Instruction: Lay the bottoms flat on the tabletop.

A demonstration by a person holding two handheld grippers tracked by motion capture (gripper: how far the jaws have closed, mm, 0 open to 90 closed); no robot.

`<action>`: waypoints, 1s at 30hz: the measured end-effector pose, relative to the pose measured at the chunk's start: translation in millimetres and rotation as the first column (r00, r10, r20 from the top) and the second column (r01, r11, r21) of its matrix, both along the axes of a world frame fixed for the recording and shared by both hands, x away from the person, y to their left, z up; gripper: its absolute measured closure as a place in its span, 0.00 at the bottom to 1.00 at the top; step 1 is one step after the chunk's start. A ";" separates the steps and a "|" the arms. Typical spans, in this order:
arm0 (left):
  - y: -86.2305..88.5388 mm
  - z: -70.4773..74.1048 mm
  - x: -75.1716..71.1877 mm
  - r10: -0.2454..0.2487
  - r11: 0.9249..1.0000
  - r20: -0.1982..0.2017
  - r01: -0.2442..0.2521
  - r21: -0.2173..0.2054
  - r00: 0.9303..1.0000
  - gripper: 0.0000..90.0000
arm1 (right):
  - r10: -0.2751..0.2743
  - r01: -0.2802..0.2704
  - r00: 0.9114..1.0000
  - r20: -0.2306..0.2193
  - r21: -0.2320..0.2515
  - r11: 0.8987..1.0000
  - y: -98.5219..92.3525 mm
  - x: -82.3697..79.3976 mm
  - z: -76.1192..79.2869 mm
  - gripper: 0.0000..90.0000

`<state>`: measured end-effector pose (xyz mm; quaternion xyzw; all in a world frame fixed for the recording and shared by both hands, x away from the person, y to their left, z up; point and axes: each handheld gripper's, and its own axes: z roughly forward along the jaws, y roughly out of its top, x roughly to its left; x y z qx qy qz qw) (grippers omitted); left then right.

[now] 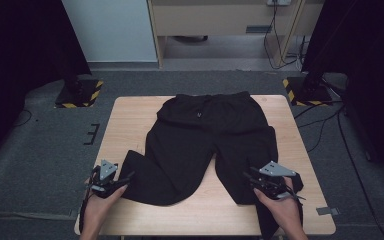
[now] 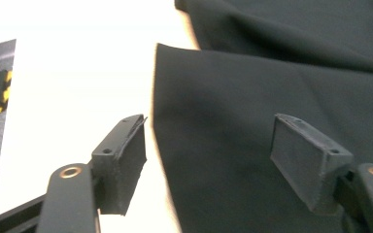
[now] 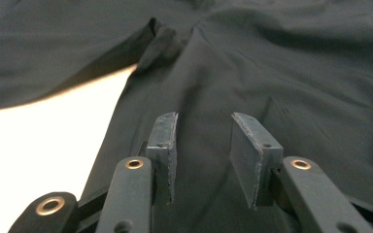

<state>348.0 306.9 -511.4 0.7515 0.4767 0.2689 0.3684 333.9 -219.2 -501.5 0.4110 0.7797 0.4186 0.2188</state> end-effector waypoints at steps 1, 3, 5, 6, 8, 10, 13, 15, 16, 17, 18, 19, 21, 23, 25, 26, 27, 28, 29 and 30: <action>1.8 -1.2 6.2 -0.002 1.000 0.000 0.002 -0.015 1.000 0.29 | -0.003 0.003 1.000 0.001 -0.006 1.000 -2.5 -2.8 0.0 0.69; 1.0 -4.1 14.5 -0.011 1.000 -0.012 0.011 -0.012 1.000 0.29 | -0.022 0.022 1.000 0.001 -0.014 1.000 -9.9 -10.9 -0.8 0.68; -3.7 -8.1 23.2 -0.029 1.000 -0.030 0.029 -0.002 0.999 0.29 | -0.042 0.041 0.999 -0.004 -0.018 0.999 -17.0 -17.6 -1.4 0.68; -7.0 -9.8 28.5 -0.034 0.999 -0.043 0.034 -0.004 0.998 0.29 | -0.048 0.048 0.999 -0.006 -0.021 0.999 -19.7 -19.8 -1.6 0.68; -11.1 -12.1 34.6 -0.048 0.999 -0.071 0.047 -0.017 0.996 0.34 | -0.071 0.071 0.997 -0.007 -0.022 0.997 -26.6 -25.5 -1.9 0.68; -13.4 -12.8 36.7 -0.044 0.999 -0.106 0.044 -0.005 0.993 0.47 | -0.090 0.089 0.996 -0.009 -0.021 0.996 -31.5 -28.7 -1.8 0.68; -13.6 -7.3 28.7 -0.057 0.998 -0.151 0.058 0.002 0.987 0.81 | -0.105 0.105 0.994 -0.010 -0.016 0.994 -35.5 -29.0 -1.3 0.68; -13.2 -2.8 22.0 -0.058 0.998 -0.156 0.057 -0.012 0.986 0.89 | -0.105 0.105 0.994 -0.007 -0.007 0.994 -35.4 -26.8 -1.4 0.68; -14.4 -0.3 16.9 -0.060 0.998 -0.157 0.058 -0.013 0.986 0.92 | -0.103 0.103 0.995 -0.010 -0.003 0.995 -34.4 -25.7 -1.7 0.68; -16.7 0.9 12.6 -0.067 0.998 -0.167 0.067 -0.008 0.984 0.94 | -0.094 0.094 0.996 -0.008 -0.007 0.996 -32.2 -24.4 -2.6 0.68; -19.3 1.6 8.1 -0.070 0.997 -0.173 0.073 0.011 0.982 0.95 | -0.086 0.086 0.996 -0.012 -0.009 0.996 -29.9 -23.6 -2.9 0.68; -22.1 1.7 3.6 -0.071 0.997 -0.180 0.077 0.026 0.981 0.96 | -0.072 0.072 0.997 -0.010 -0.017 0.997 -27.8 -22.3 -2.8 0.68; -25.8 2.5 -5.3 -0.074 0.996 -0.186 0.083 0.043 0.980 0.97 | -0.054 0.054 0.999 -0.001 -0.015 0.998 -23.3 -17.7 -1.4 0.68; -28.0 4.4 -15.3 -0.072 0.995 -0.182 0.082 0.050 0.981 0.97 | -0.043 0.043 0.999 0.004 -0.002 0.999 -19.2 -11.4 0.4 0.68; -30.1 6.0 -26.3 -0.077 0.994 -0.182 0.090 0.064 0.980 0.97 | -0.029 0.029 1.000 0.012 0.002 1.000 -13.4 -4.0 0.5 0.68; -31.6 6.3 -32.4 -0.082 0.993 -0.186 0.097 0.073 0.979 0.97 | -0.015 0.015 1.000 0.010 -0.001 1.000 -10.2 -0.3 0.3 0.68; -32.9 6.6 -38.6 -0.084 0.991 -0.187 0.101 0.085 0.979 0.96 | -0.007 0.007 1.000 0.010 0.001 1.000 -6.3 3.5 -0.1 0.68; -33.6 7.2 -44.8 -0.086 0.991 -0.189 0.104 0.090 0.978 0.96 | 0.007 -0.007 1.000 0.009 0.000 1.000 -2.7 7.2 -0.1 0.68; -33.6 8.1 -50.8 -0.084 0.990 -0.185 0.103 0.096 0.979 0.96 | 0.015 -0.015 1.000 0.009 0.004 1.000 1.6 10.8 0.0 0.67; -33.0 9.4 -56.6 -0.081 0.990 -0.181 0.100 0.099 0.980 0.97 | 0.029 -0.029 1.000 0.010 0.003 1.000 5.6 14.1 0.4 0.67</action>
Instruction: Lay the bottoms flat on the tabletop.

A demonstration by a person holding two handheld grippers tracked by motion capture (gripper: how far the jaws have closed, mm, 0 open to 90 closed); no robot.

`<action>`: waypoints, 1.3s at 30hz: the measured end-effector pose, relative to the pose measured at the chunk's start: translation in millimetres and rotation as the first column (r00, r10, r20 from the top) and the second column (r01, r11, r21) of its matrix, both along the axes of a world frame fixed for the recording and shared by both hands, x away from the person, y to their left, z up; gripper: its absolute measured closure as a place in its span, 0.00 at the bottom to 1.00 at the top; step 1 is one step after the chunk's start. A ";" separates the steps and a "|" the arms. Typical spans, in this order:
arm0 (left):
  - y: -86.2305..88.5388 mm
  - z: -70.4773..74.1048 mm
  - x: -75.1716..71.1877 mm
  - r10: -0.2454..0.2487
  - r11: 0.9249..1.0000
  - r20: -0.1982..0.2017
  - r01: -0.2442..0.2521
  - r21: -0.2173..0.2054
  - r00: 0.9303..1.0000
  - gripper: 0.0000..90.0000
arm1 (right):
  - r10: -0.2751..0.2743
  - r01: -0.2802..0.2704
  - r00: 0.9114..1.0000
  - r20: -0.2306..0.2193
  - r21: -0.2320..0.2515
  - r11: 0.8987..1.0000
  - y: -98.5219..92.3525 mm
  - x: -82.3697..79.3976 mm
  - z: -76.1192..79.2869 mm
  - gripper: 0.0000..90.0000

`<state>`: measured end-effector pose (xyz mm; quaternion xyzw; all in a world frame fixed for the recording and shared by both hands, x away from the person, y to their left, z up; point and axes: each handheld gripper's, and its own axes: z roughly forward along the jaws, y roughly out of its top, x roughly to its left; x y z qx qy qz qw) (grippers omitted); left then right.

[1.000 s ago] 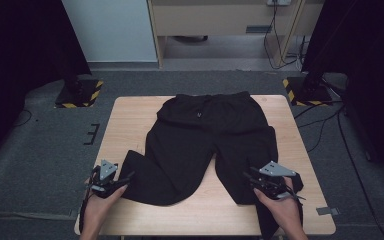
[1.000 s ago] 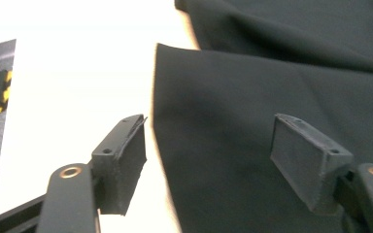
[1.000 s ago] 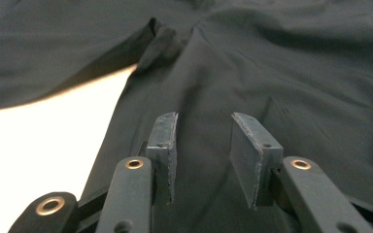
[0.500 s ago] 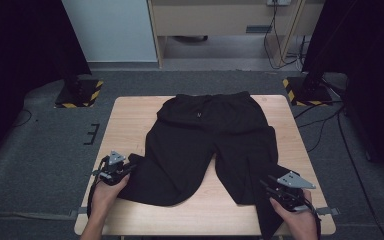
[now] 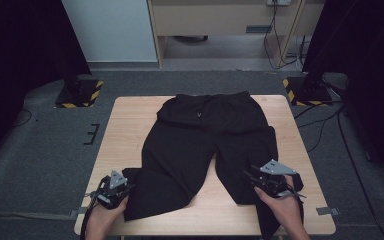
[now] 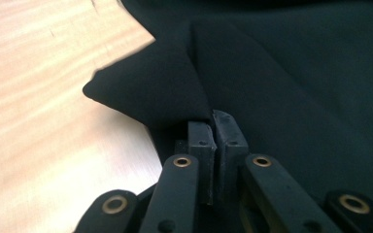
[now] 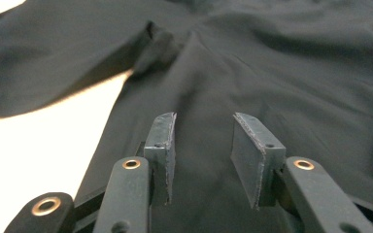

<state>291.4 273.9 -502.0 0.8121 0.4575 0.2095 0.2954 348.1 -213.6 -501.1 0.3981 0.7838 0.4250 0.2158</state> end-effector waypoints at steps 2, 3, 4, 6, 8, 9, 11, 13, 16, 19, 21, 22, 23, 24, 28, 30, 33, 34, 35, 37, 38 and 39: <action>1.7 2.5 -11.0 0.002 1.000 0.001 -0.002 -0.009 1.000 0.97 | 0.018 -0.018 1.000 0.006 0.004 1.000 8.8 6.0 0.7 0.67; 2.4 3.4 -16.1 0.003 1.000 0.000 -0.003 -0.012 1.000 0.98 | 0.028 -0.028 1.000 0.005 0.007 1.000 13.2 8.3 0.9 0.67; 3.1 3.9 -20.8 0.004 1.000 -0.002 -0.004 -0.012 1.000 0.98 | 0.038 -0.038 0.999 0.008 0.004 0.999 17.4 10.5 0.6 0.67; 5.4 4.9 -28.6 0.011 1.000 0.002 -0.011 -0.016 1.000 0.98 | 0.059 -0.059 0.998 0.005 -0.001 0.998 25.0 13.5 0.4 0.66; 7.8 6.3 -33.4 0.013 0.999 0.004 -0.013 -0.031 1.000 0.97 | 0.074 -0.074 0.997 0.009 -0.009 0.997 31.1 15.2 0.2 0.66; 8.7 7.1 -34.7 0.010 0.999 0.008 -0.010 -0.034 1.000 0.96 | 0.083 -0.082 0.997 0.009 -0.015 0.996 32.8 15.7 0.3 0.66; 9.8 9.5 -34.6 0.019 0.999 0.047 -0.017 -0.038 0.999 0.88 | 0.087 -0.086 0.996 0.012 -0.014 0.996 34.9 15.5 0.8 0.66; 11.6 11.4 -32.1 0.042 0.998 0.104 -0.036 -0.060 0.994 0.66 | 0.085 -0.084 0.996 0.014 -0.013 0.996 34.2 13.6 1.8 0.65; 13.4 9.8 -24.9 0.026 0.999 0.159 -0.019 -0.044 0.987 0.48 | 0.069 -0.069 0.997 0.017 -0.007 0.998 30.0 11.6 3.2 0.65; 16.7 9.5 -14.7 0.041 0.998 0.179 -0.032 -0.053 0.983 0.37 | 0.049 -0.049 0.999 0.014 -0.009 0.999 25.2 8.2 2.1 0.64; 18.9 11.4 -5.4 0.041 0.998 0.204 -0.028 -0.064 0.978 0.34 | 0.035 -0.035 0.999 0.012 -0.017 0.999 20.5 2.8 1.4 0.63; 19.0 11.6 -0.2 0.035 0.997 0.207 -0.021 -0.069 0.978 0.32 | 0.027 -0.027 1.000 0.011 -0.018 0.999 17.4 -0.7 1.6 0.63; 18.6 11.0 5.5 0.026 0.997 0.205 -0.012 -0.071 0.978 0.31 | 0.016 -0.016 1.000 0.016 -0.021 1.000 13.7 -4.1 1.7 0.63; 17.3 9.1 11.6 0.011 0.997 0.193 0.005 -0.079 0.981 0.29 | 0.007 -0.007 1.000 0.014 -0.021 1.000 9.3 -7.6 2.2 0.63; 8.2 -4.4 34.2 -0.048 0.997 0.120 0.054 -0.048 0.992 0.27 | -0.055 0.056 0.998 0.021 -0.016 0.998 -12.1 -20.8 4.3 0.63; 5.3 -11.3 41.8 -0.068 0.997 0.076 0.072 -0.042 0.995 0.32 | -0.088 0.088 0.996 0.020 -0.010 0.996 -23.6 -26.6 6.0 0.63; 1.8 -14.9 43.8 -0.097 0.994 0.027 0.098 -0.039 0.995 0.55 | -0.140 0.140 0.990 0.030 0.004 0.990 -39.7 -32.4 9.5 0.63; 0.7 -13.8 42.0 -0.102 0.994 0.017 0.102 -0.035 0.995 0.64 | -0.154 0.154 0.988 0.030 0.012 0.988 -44.4 -33.3 10.5 0.63; -0.1 -12.1 39.3 -0.107 0.994 0.006 0.107 -0.024 0.994 0.73 | -0.170 0.169 0.985 0.031 0.022 0.985 -48.4 -33.3 10.9 0.63; -1.4 -9.6 32.4 -0.105 0.994 -0.019 0.105 -0.014 0.994 0.85 | -0.200 0.198 0.980 0.026 0.047 0.979 -54.2 -31.6 11.2 0.64; -1.8 -8.7 29.9 -0.103 0.995 -0.027 0.102 -0.015 0.994 0.88 | -0.205 0.204 0.978 0.022 0.053 0.978 -56.2 -30.8 11.0 0.64; -2.5 -6.5 26.4 -0.089 0.996 -0.036 0.089 -0.017 0.995 0.90 | -0.206 0.205 0.978 0.020 0.055 0.977 -57.0 -30.4 10.8 0.64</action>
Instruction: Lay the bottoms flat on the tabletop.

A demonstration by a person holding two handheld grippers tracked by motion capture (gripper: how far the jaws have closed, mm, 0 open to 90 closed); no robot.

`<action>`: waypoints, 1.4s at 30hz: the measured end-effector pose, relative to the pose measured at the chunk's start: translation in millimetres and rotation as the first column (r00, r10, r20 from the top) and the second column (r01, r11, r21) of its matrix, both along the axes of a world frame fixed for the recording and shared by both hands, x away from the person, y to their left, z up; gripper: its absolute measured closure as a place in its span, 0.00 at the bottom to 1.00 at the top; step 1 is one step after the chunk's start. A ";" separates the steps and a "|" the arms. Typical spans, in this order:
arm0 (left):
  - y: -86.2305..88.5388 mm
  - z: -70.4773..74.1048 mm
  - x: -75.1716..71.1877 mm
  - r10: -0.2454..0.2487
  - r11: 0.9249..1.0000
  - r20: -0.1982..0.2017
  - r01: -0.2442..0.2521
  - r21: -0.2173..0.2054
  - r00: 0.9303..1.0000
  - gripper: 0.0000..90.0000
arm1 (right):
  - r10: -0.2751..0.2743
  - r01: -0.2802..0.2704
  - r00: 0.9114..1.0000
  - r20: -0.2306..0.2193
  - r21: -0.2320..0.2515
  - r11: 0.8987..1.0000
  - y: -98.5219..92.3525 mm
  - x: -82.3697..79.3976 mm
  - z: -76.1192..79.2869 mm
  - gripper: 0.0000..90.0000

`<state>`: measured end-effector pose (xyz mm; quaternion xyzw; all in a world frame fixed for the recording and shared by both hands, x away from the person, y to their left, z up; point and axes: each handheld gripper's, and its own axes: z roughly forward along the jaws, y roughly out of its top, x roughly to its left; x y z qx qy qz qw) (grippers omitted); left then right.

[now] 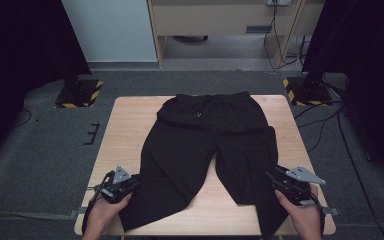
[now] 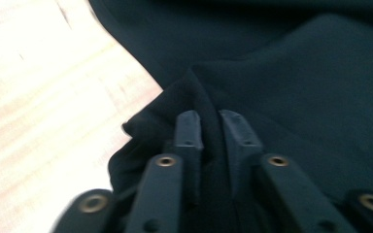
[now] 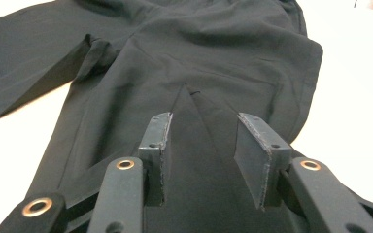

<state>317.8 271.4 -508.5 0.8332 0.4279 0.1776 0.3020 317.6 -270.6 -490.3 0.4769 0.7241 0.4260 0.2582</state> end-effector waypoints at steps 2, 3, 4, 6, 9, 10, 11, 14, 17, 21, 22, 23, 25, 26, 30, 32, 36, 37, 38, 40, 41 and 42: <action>-2.2 2.6 -8.2 -0.002 1.000 -0.002 0.002 0.016 1.000 0.93 | 0.002 -0.002 1.000 -0.002 -0.003 1.000 -0.7 0.7 -0.5 0.64; -2.5 3.8 -13.3 0.001 1.000 0.001 -0.001 0.026 1.000 0.94 | 0.003 -0.003 1.000 0.000 -0.002 1.000 -0.7 1.1 -0.4 0.64; -2.4 5.5 -18.8 0.003 1.000 -0.003 -0.003 0.023 1.000 0.94 | 0.009 -0.009 1.000 0.003 -0.002 1.000 -0.7 1.8 0.3 0.64; -0.9 9.1 -31.1 -0.002 1.000 -0.002 0.002 0.021 1.000 0.95 | 0.012 -0.012 1.000 0.006 -0.002 1.000 0.6 3.2 1.2 0.64; 4.6 13.1 -51.0 -0.006 1.000 -0.013 0.006 -0.009 1.000 0.96 | 0.017 -0.017 1.000 0.003 -0.007 1.000 2.6 3.9 0.5 0.64; 6.0 14.2 -57.6 -0.012 1.000 -0.019 0.012 -0.019 1.000 0.96 | 0.020 -0.020 1.000 0.004 -0.013 1.000 3.5 4.1 0.1 0.64; 6.9 15.3 -64.1 -0.017 0.999 -0.022 0.017 -0.028 1.000 0.96 | 0.022 -0.022 1.000 0.005 -0.015 1.000 4.0 4.1 0.0 0.64; 7.9 21.4 -78.4 -0.053 0.997 0.031 0.054 -0.060 0.998 0.92 | 0.018 -0.018 1.000 0.005 -0.015 1.000 5.2 3.9 0.3 0.64; 8.2 30.3 -71.9 -0.016 0.995 0.126 0.028 -0.095 0.992 0.58 | 0.015 -0.015 1.000 -0.001 -0.018 1.000 6.1 4.4 -1.3 0.64; 10.3 29.6 -41.9 0.006 0.996 0.178 0.010 -0.089 0.984 0.39 | 0.014 -0.014 1.000 -0.007 -0.020 1.000 7.4 5.4 -3.4 0.63; 11.2 24.4 -31.9 0.007 0.996 0.150 0.005 -0.084 0.989 0.37 | 0.013 -0.013 1.000 -0.008 -0.019 1.000 8.0 5.4 -3.6 0.63; 12.7 17.7 -23.1 0.006 0.998 0.122 0.002 -0.069 0.993 0.36 | 0.017 -0.018 1.000 -0.009 -0.023 1.000 8.3 5.5 -3.9 0.63; 16.4 2.9 -10.5 0.004 0.999 0.066 0.000 -0.054 0.998 0.35 | 0.015 -0.015 1.000 -0.016 -0.023 1.000 9.0 5.4 -4.5 0.63; 18.4 -3.7 -7.1 0.003 0.998 0.033 -0.001 -0.063 0.999 0.34 | 0.018 -0.018 1.000 -0.014 -0.025 1.000 9.2 5.5 -4.8 0.63; 24.0 -10.3 -11.8 0.000 0.996 0.013 0.001 -0.092 1.000 0.45 | 0.020 -0.021 1.000 -0.017 -0.029 0.999 9.4 5.8 -5.5 0.62; 23.6 -6.2 -19.2 -0.018 0.997 0.008 0.019 -0.076 1.000 0.60 | 0.023 -0.024 1.000 -0.019 -0.032 0.999 9.9 6.6 -6.4 0.62; 20.4 1.4 -30.2 -0.038 0.997 0.004 0.039 -0.071 0.999 0.86 | 0.026 -0.027 0.999 -0.020 -0.038 0.999 13.2 6.3 -6.8 0.62; 19.0 4.3 -32.7 -0.048 0.996 -0.004 0.048 -0.077 0.999 0.89 | 0.030 -0.031 0.999 -0.018 -0.041 0.999 13.4 6.2 -6.6 0.62; 16.6 7.6 -35.5 -0.057 0.995 -0.008 0.057 -0.085 0.998 0.91 | 0.029 -0.030 0.999 -0.017 -0.041 0.999 13.6 6.1 -6.5 0.62; 9.7 14.0 -42.2 -0.077 0.992 -0.005 0.077 -0.095 0.997 0.91 | 0.030 -0.030 0.999 -0.018 -0.040 0.999 13.4 6.0 -6.4 0.62; 5.5 16.4 -45.4 -0.104 0.988 -0.003 0.102 -0.118 0.995 0.91 | 0.029 -0.030 0.999 -0.017 -0.040 0.999 12.9 6.0 -6.3 0.62; 1.0 18.3 -48.0 -0.137 0.978 -0.010 0.134 -0.158 0.990 0.88 | 0.028 -0.029 0.999 -0.019 -0.039 0.999 12.2 5.9 -6.1 0.62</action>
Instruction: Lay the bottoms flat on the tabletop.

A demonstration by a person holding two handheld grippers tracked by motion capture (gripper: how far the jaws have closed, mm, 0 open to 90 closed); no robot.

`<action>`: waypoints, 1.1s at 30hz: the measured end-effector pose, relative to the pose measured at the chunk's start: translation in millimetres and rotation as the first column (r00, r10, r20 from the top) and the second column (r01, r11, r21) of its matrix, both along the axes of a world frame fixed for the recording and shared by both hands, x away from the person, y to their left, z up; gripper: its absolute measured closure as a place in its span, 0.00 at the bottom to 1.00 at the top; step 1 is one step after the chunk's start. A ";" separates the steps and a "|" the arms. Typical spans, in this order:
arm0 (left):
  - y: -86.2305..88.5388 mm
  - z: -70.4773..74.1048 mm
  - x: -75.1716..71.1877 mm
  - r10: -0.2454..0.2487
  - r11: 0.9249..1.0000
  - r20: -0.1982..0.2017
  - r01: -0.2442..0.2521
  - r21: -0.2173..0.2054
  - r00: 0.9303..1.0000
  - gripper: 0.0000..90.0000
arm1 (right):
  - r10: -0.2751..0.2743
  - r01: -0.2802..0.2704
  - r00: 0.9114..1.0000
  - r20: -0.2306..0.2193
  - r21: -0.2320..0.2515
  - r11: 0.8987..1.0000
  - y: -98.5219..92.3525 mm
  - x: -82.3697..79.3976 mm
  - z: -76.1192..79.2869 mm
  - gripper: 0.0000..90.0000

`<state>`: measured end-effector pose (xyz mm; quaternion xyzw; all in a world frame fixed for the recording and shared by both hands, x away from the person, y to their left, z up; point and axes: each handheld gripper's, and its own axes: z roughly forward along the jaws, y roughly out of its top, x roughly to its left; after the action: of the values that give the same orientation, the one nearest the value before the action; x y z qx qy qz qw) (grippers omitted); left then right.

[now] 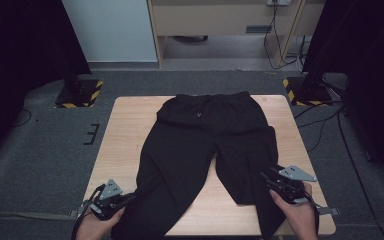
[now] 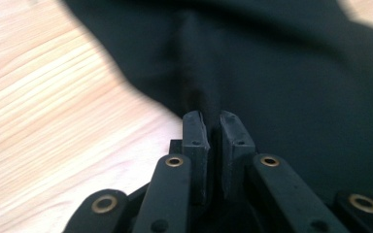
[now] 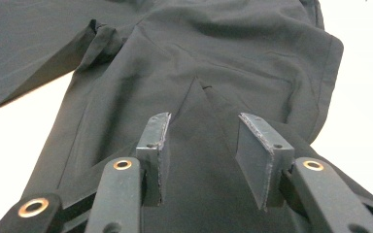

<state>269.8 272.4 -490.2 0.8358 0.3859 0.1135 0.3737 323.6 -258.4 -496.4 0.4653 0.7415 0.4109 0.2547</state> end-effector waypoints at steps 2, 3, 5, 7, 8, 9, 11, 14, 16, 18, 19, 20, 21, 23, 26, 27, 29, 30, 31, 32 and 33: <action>-10.3 3.1 -3.9 -0.077 0.996 -0.005 0.077 -0.047 0.997 0.81 | -0.006 0.006 1.000 0.000 0.001 1.000 -1.0 0.4 -0.5 0.62; -15.3 4.0 -4.3 -0.109 0.992 -0.009 0.108 -0.068 0.994 0.78 | -0.005 0.005 1.000 0.000 -0.001 1.000 -1.5 0.6 -0.9 0.62; -21.2 6.3 -2.8 -0.106 0.993 0.023 0.107 -0.052 0.994 0.71 | -0.002 0.002 1.000 -0.006 -0.003 1.000 -1.6 0.6 -1.4 0.62; -20.2 9.9 3.0 -0.055 0.997 0.056 0.058 -0.050 0.997 0.57 | 0.001 -0.001 1.000 -0.004 -0.006 1.000 -1.0 0.6 -1.5 0.61; -17.4 12.5 6.0 -0.018 0.998 0.076 0.022 -0.053 0.997 0.55 | 0.003 -0.003 1.000 -0.003 -0.009 1.000 -0.8 0.7 -1.5 0.61; -14.2 14.8 9.7 0.015 0.999 0.091 -0.011 -0.052 0.996 0.55 | 0.002 -0.003 1.000 -0.004 -0.009 1.000 -0.5 0.7 -1.5 0.61; -8.3 15.3 19.7 0.082 0.997 0.096 -0.082 -0.014 0.992 0.54 | 0.003 -0.003 1.000 -0.008 -0.011 1.000 0.1 1.1 -2.2 0.61; -5.4 2.4 36.5 0.113 0.993 0.043 -0.114 0.025 0.993 0.50 | 0.007 -0.007 1.000 -0.018 -0.017 1.000 1.9 1.7 -4.1 0.61; -10.5 -8.7 44.0 0.098 0.994 0.018 -0.099 0.040 0.995 0.46 | 0.010 -0.010 1.000 -0.015 -0.021 1.000 3.6 1.8 -4.3 0.61; -17.0 -16.9 50.3 0.093 0.994 0.004 -0.093 0.048 0.996 0.42 | 0.016 -0.016 1.000 -0.013 -0.027 1.000 4.3 1.8 -4.3 0.61; -19.9 -19.9 52.9 0.082 0.996 -0.004 -0.082 0.043 0.997 0.40 | 0.016 -0.016 1.000 -0.014 -0.029 0.999 4.4 1.8 -4.5 0.61; -22.7 -22.4 55.5 0.067 0.997 -0.009 -0.067 0.048 0.998 0.39 | 0.015 -0.016 1.000 -0.015 -0.031 0.999 4.3 1.9 -4.8 0.61; -25.3 -24.9 57.7 0.054 0.997 -0.020 -0.053 0.058 0.998 0.40 | 0.014 -0.015 1.000 -0.016 -0.032 0.999 4.2 2.1 -5.2 0.61; -29.0 -29.6 62.0 0.054 0.994 -0.031 -0.051 0.096 0.998 0.43 | 0.015 -0.015 1.000 -0.020 -0.032 0.999 4.2 2.0 -5.4 0.61; -29.2 -27.1 63.3 0.062 0.993 -0.021 -0.059 0.103 0.998 0.63 | 0.016 -0.016 1.000 -0.015 -0.031 0.999 4.0 1.8 -4.8 0.60; -29.8 -26.8 62.8 0.056 0.992 -0.020 -0.053 0.116 0.998 0.75 | 0.016 -0.016 1.000 -0.014 -0.031 0.999 3.9 1.8 -4.7 0.60; -29.2 -25.4 61.7 0.052 0.989 -0.020 -0.048 0.138 0.998 0.91 | 0.016 -0.017 1.000 -0.014 -0.033 0.999 3.4 2.1 -5.0 0.60; -28.1 -24.1 61.6 0.054 0.989 -0.018 -0.051 0.139 0.998 0.95 | 0.016 -0.017 1.000 -0.014 -0.034 0.999 3.3 2.2 -5.2 0.60; -26.5 -22.0 61.7 0.058 0.988 -0.009 -0.056 0.143 0.998 0.97 | 0.016 -0.016 1.000 -0.015 -0.033 0.999 3.2 2.3 -5.3 0.60; -23.9 -18.5 62.0 0.064 0.988 -0.002 -0.063 0.144 0.998 0.97 | 0.015 -0.016 1.000 -0.016 -0.033 0.999 3.0 2.3 -5.3 0.60; -20.2 -13.6 62.8 0.074 0.987 0.010 -0.074 0.140 0.997 0.97 | 0.013 -0.014 1.000 -0.018 -0.030 0.999 2.9 2.1 -5.2 0.60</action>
<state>332.6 252.2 -503.8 0.8449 0.4069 0.1561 0.3102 325.7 -255.5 -501.6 0.4600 0.7529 0.3974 0.2523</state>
